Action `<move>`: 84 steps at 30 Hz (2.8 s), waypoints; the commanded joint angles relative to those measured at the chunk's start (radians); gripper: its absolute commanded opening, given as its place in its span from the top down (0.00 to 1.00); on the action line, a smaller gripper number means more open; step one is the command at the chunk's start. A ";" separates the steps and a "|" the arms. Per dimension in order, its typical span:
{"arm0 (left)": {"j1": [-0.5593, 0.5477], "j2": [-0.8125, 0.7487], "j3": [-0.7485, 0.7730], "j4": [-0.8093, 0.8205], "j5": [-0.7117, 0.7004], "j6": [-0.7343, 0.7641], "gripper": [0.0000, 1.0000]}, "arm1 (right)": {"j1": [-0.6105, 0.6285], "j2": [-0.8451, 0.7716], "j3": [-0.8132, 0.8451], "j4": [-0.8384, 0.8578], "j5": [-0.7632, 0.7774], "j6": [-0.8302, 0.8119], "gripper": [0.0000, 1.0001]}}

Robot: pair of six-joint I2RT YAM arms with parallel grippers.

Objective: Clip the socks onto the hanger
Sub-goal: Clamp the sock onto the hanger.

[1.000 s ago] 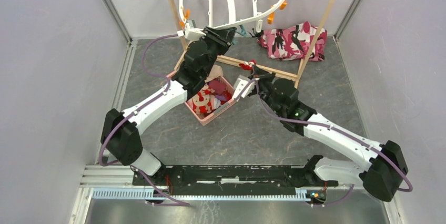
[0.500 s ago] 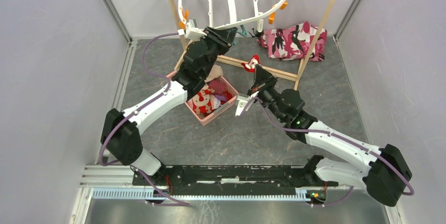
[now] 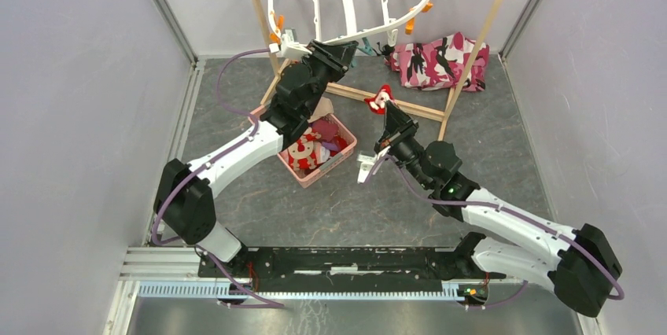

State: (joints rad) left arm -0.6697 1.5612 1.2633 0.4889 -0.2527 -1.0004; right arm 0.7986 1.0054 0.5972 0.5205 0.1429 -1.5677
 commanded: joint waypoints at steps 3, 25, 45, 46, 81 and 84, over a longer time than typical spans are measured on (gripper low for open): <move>-0.005 0.019 -0.039 -0.005 -0.006 0.083 0.95 | 0.005 0.078 -0.066 0.298 0.080 -0.096 1.00; -0.005 -0.033 0.023 -0.080 0.020 -0.023 0.95 | 0.087 0.282 0.102 0.671 0.403 0.114 1.00; -0.042 -0.013 0.055 -0.237 -0.115 -0.179 0.95 | 0.122 0.404 0.151 0.825 0.387 0.061 1.00; -0.042 -0.011 0.058 -0.248 -0.121 -0.188 0.95 | 0.123 0.403 0.151 0.832 0.383 0.060 1.00; -0.027 0.004 0.163 -0.471 -0.086 -0.442 0.94 | 0.143 0.439 0.143 0.926 0.319 0.009 1.00; -0.025 -0.002 0.160 -0.475 -0.092 -0.440 0.94 | 0.142 0.453 0.156 0.932 0.320 0.008 1.00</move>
State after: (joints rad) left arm -0.7025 1.5520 1.4288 0.1139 -0.3210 -1.3479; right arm 0.9360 1.4422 0.7052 1.3876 0.4713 -1.5532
